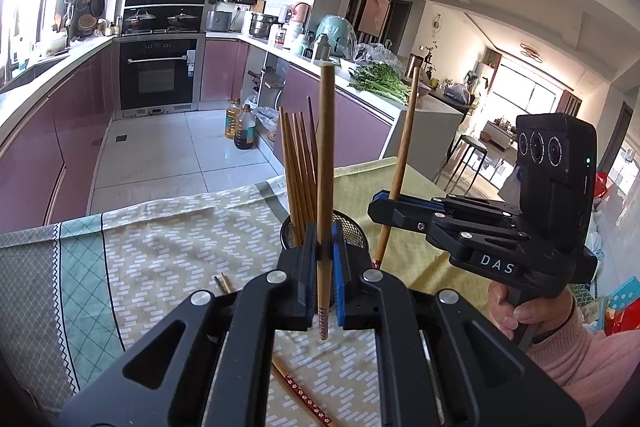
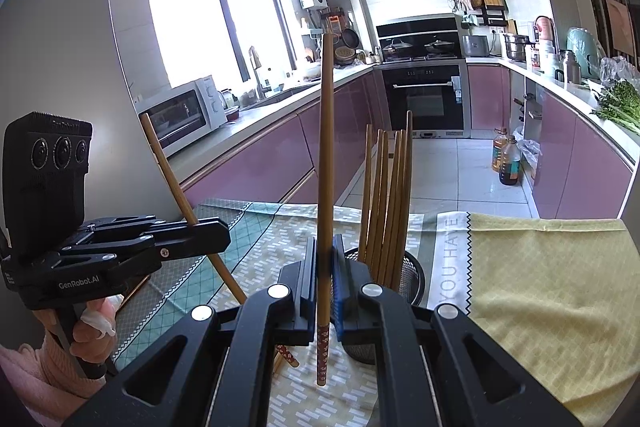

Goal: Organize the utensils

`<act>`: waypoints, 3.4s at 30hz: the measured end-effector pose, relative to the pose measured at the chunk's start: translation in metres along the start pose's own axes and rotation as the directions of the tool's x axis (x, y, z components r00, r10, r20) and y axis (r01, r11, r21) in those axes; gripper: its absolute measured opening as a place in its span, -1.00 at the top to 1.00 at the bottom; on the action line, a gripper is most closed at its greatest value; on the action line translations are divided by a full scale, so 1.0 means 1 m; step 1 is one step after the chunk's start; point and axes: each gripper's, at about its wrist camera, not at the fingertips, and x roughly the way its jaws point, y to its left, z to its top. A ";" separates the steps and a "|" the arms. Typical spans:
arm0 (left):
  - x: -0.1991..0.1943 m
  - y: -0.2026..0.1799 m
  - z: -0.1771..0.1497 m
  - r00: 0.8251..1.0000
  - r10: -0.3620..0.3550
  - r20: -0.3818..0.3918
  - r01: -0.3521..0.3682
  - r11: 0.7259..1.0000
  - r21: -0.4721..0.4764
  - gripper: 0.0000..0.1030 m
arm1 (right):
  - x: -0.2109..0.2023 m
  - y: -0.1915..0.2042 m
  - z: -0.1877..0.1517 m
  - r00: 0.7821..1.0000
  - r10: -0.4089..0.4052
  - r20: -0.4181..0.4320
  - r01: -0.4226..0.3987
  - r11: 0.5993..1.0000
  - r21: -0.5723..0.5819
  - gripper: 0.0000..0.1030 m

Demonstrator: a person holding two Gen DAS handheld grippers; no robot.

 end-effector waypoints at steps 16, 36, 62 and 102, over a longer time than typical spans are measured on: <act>-0.006 -0.012 0.016 1.000 -0.012 0.028 0.011 1.000 0.020 0.85 | -0.002 -0.003 0.008 1.000 0.001 0.024 -0.001 1.000 -0.007 0.88; -0.008 -0.019 0.025 0.999 -0.012 0.041 0.010 0.999 0.039 0.85 | -0.002 -0.001 0.014 1.000 0.007 0.027 -0.006 1.000 -0.012 0.88; -0.007 -0.024 0.040 0.997 -0.011 0.078 0.006 0.998 0.055 0.85 | -0.008 -0.003 0.034 0.998 0.013 0.059 -0.011 0.999 -0.036 0.88; 0.001 -0.026 0.045 0.996 -0.009 0.089 0.004 0.998 0.058 0.85 | 0.003 -0.013 0.044 0.997 -0.026 0.069 0.028 0.999 -0.027 0.88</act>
